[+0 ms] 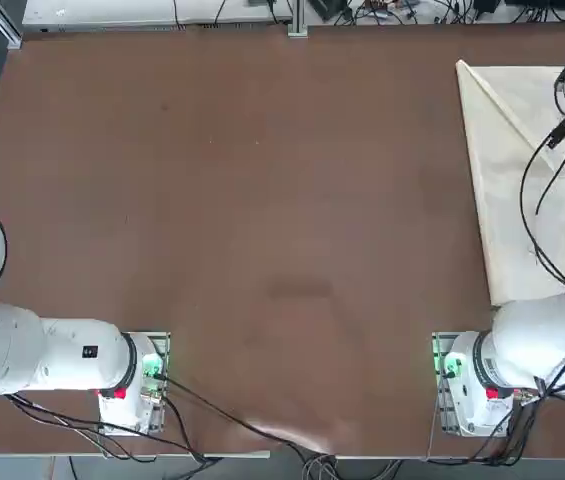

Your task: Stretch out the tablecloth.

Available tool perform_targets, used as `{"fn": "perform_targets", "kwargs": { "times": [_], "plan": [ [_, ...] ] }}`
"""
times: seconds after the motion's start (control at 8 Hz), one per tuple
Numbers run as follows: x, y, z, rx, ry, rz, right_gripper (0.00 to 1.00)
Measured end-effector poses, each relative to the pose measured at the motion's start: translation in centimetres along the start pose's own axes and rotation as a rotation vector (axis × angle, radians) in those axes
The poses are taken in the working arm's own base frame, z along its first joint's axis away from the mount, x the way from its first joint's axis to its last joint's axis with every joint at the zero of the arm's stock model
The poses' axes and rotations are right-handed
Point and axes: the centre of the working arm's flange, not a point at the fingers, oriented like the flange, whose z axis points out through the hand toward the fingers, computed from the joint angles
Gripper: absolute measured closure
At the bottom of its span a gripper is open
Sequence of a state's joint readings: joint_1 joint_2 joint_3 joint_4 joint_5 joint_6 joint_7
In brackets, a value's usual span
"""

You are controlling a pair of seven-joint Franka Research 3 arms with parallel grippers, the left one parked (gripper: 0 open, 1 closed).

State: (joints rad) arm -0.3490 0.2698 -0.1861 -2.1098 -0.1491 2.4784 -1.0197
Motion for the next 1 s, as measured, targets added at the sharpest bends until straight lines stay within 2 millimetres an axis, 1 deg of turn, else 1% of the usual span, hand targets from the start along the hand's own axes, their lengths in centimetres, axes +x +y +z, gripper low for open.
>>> {"fn": "perform_targets", "kwargs": {
  "times": [0.25,0.5,0.62,0.75,0.88,1.0],
  "plan": [
    [-2.7,1.3,2.6,-0.010,-0.004,-0.091,0.00],
    [-5.9,2.9,5.7,-0.081,0.012,-0.174,0.00],
    [-7.0,3.1,6.9,-0.102,0.015,-0.189,0.00],
    [-7.6,3.2,7.7,-0.117,0.017,-0.200,0.00],
    [-7.5,2.9,8.2,-0.125,0.022,-0.214,0.00],
    [-6.7,2.3,8.5,-0.122,0.032,-0.231,0.00]
  ]
}}
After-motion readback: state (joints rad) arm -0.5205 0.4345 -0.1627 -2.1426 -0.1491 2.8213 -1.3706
